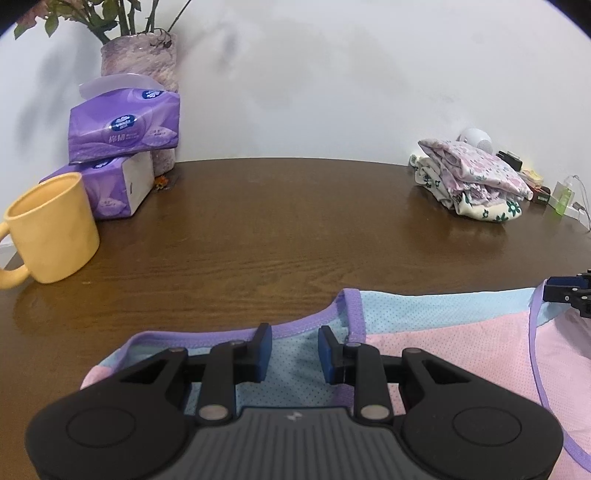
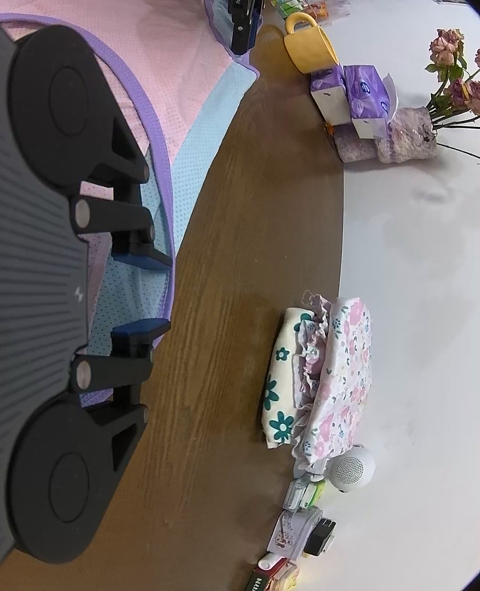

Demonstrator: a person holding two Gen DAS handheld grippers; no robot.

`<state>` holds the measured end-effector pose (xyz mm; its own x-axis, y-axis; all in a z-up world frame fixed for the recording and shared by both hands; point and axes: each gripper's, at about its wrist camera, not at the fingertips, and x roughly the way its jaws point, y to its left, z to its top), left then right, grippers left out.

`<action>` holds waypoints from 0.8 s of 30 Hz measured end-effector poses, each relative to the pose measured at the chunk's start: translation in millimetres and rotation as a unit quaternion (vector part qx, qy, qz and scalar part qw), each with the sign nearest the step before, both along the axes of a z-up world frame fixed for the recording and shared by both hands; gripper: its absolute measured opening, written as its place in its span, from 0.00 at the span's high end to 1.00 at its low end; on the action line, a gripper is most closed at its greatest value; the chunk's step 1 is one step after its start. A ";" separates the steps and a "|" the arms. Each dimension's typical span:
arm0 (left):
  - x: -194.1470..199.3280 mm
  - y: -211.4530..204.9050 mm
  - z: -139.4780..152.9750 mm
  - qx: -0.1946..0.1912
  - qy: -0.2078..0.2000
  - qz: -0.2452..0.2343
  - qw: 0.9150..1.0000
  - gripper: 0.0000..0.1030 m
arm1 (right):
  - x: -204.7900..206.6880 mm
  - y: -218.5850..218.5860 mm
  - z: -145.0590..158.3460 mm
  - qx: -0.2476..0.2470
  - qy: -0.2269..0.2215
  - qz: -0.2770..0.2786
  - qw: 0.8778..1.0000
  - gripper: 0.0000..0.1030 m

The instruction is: Fold clothes

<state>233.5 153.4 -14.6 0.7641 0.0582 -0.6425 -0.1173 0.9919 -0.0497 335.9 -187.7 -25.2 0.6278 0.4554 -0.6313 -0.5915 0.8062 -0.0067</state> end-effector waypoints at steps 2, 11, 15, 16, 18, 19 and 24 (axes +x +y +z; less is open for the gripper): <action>4.2 1.7 -0.6 -0.003 -0.003 0.003 1.000 0.75 | 6.1 1.5 -0.6 0.000 -0.002 0.003 1.000 0.72; 2.7 2.2 -2.2 -0.024 -0.016 -0.009 1.000 0.47 | 12.1 2.5 -2.7 0.002 -0.014 0.005 1.000 0.67; -0.6 0.3 -4.1 -0.013 -0.021 -0.002 1.000 0.32 | 10.6 2.9 -3.7 -0.004 -0.023 -0.007 1.000 0.54; -1.7 2.7 -3.0 -0.020 -0.024 0.002 1.000 0.31 | 11.2 1.5 -4.2 0.000 -0.021 -0.011 1.000 0.50; -5.5 8.6 0.4 -0.032 -0.036 0.016 0.999 0.28 | 11.8 -2.1 -3.2 0.014 -0.013 -0.017 1.000 0.47; -8.0 10.2 3.0 -0.034 -0.043 0.023 0.998 0.24 | 11.1 -4.0 -1.8 0.023 -0.011 -0.019 1.000 0.45; -19.1 11.3 12.7 -0.035 -0.066 0.044 0.996 0.15 | -5.7 -9.6 13.8 0.064 -0.029 -0.016 0.997 0.23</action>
<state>214.4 164.7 -1.9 0.8363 0.0873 -0.5413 -0.1913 0.9716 -0.1389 330.2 -197.4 -11.4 0.6769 0.5090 -0.5317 -0.5671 0.8212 0.0642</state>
